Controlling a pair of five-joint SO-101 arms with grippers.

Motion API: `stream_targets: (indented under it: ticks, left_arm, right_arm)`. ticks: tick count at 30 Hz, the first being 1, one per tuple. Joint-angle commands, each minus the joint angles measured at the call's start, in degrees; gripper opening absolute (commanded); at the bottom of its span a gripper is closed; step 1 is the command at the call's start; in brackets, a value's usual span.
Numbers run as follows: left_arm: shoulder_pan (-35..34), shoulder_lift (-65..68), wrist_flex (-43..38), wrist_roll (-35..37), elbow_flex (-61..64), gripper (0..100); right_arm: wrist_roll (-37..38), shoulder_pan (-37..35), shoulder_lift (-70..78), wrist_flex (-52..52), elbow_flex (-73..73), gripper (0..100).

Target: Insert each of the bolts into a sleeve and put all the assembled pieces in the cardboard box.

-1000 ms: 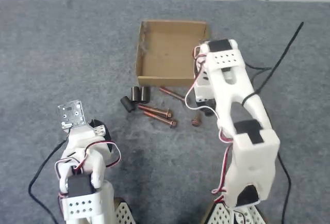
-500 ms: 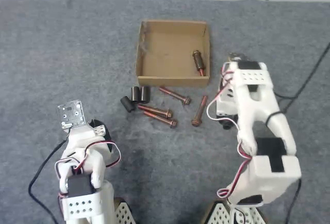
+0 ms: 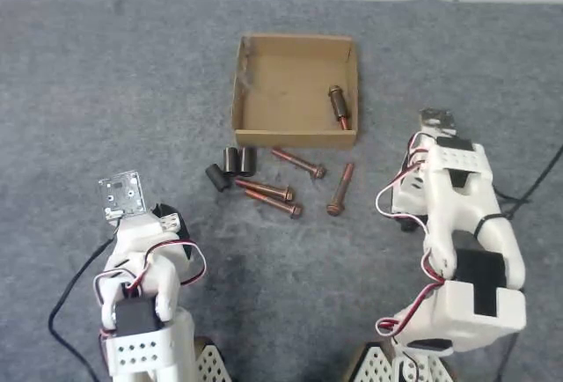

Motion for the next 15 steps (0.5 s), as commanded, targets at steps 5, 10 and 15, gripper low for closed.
stream_targets:
  ticks: [5, 10, 15]
  left_arm:
    - [0.2, 0.1, 0.3, -0.6, -0.6, 1]
    - [0.2, 0.1, 0.0, -0.6, -0.6, 1]
    - [0.2, 0.1, 0.0, -0.6, -0.6, 1]
  right_arm:
    - [1.8, -0.1, -4.7, -0.7, -0.4, 7.0]
    - [1.8, -0.1, -4.7, 3.9, -4.1, 7.0]
    - [1.8, 0.0, -4.8, 7.0, -5.7, 7.0]
